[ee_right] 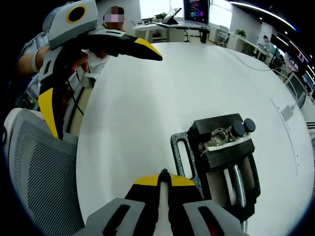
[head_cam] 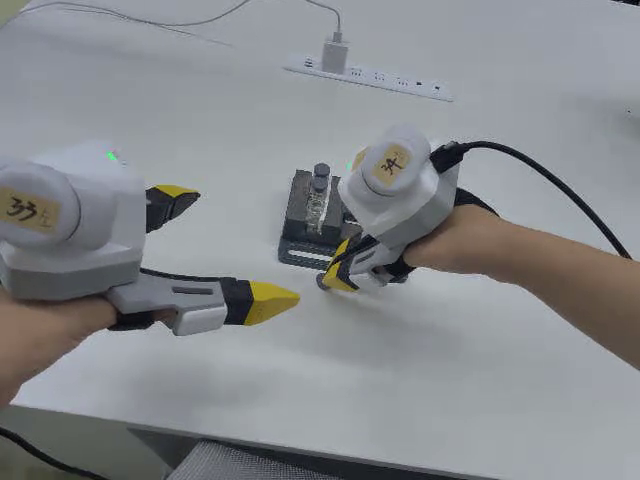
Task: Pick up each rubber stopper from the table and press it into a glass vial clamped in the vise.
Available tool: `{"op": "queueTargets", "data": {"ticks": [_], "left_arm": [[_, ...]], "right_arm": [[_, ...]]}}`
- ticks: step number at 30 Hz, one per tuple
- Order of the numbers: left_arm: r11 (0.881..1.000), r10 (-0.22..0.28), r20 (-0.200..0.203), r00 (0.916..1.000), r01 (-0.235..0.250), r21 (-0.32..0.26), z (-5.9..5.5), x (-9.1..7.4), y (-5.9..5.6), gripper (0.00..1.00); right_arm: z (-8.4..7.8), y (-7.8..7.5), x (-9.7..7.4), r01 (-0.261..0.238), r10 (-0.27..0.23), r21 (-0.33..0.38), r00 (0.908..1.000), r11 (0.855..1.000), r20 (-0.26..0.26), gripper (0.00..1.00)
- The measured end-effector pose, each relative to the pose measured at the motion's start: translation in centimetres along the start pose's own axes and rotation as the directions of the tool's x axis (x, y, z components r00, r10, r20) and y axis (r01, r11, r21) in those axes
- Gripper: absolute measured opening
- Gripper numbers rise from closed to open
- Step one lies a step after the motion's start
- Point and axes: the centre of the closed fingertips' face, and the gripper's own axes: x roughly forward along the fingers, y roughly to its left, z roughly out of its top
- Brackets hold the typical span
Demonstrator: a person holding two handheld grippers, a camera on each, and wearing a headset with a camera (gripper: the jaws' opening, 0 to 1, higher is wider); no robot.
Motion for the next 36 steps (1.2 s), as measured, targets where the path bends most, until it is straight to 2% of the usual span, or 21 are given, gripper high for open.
{"op": "queueTargets", "data": {"ticks": [4, 9, 11, 12, 15, 17, 20, 23, 26, 31, 34, 35, 36], "left_arm": [[1.0, 0.001, 0.007, 1.0, -0.001, 0.001, 0.2, 0.0, -0.1, 0.93], [1.0, 0.003, 0.011, 0.9999, -0.003, 0.01, 0.3, -0.2, -0.2, 0.93], [1.0, 0.01, 0.028, 0.9996, -0.011, 0.024, 0.5, -0.4, -0.4, 0.92], [1.0, 0.023, 0.033, 0.9992, -0.023, 0.011, 0.5, -0.4, -0.3, 0.92], [1.0, 0.029, 0.046, 0.9985, -0.029, -0.001, 0.7, -0.5, -0.5, 0.92], [0.999, 0.032, 0.046, 0.9984, -0.032, -0.006, 0.7, -0.3, -0.5, 0.92], [1.0, 0.02, 0.04, 0.999, -0.02, 0.002, 0.6, 0.2, -0.5, 0.92], [1.0, 0.009, 0.041, 0.9991, -0.01, 0.012, 0.8, 0.6, -0.5, 0.92], [1.0, 0.005, 0.048, 0.9988, -0.006, 0.011, 1.0, 0.9, -0.6, 0.92], [1.0, 0.005, 0.063, 0.998, -0.006, 0.007, 1.2, 1.0, -0.8, 0.9], [1.0, -0.007, 0.067, 0.9977, 0.006, 0.012, 1.2, 1.1, -1.1, 0.87], [1.0, -0.009, 0.071, 0.9975, 0.008, 0.014, 1.3, 1.2, -1.2, 0.87], [1.0, -0.01, 0.072, 0.9973, 0.009, 0.017, 1.3, 1.3, -1.2, 0.87]], "right_arm": [[-0.1, 0.0, -0.1, 0.007, -0.007, 0.003, 1.0, 1.0, -0.005, 0.0], [0.1, 0.0, -0.1, 0.0, -0.003, 0.093, 0.9997, 0.996, 0.025, 0.0], [0.1, 0.0, -0.2, -0.008, 0.003, 0.123, 0.9992, 0.992, 0.039, 0.0], [0.0, -0.1, -0.2, -0.014, 0.006, 0.146, 0.9986, 0.989, 0.053, 0.0], [-0.3, -0.2, -0.4, -0.016, 0.004, 0.183, 0.9978, 0.983, 0.067, 0.0], [-0.6, -0.3, -0.6, -0.004, -0.007, 0.177, 0.9978, 0.984, 0.066, 0.0], [-0.5, -0.7, -1.3, -0.009, -0.022, 0.264, 0.9929, 0.964, 0.117, 0.0], [-0.5, -0.9, -2.3, -0.022, -0.026, 0.305, 0.9877, 0.952, 0.154, 0.0], [-1.1, -1.2, -2.8, 0.006, -0.046, 0.284, 0.9901, 0.959, 0.133, 0.0], [-0.6, -1.5, -3.7, -0.018, -0.05, 0.343, 0.981, 0.939, 0.187, 0.0], [0.4, -1.2, -4.3, -0.067, -0.039, 0.402, 0.9677, 0.913, 0.249, 0.0], [0.8, -1.1, -4.6, -0.092, -0.033, 0.428, 0.9611, 0.899, 0.274, 0.0], [1.1, -1.1, -4.8, -0.103, -0.031, 0.436, 0.957, 0.894, 0.289, 0.0]]}}
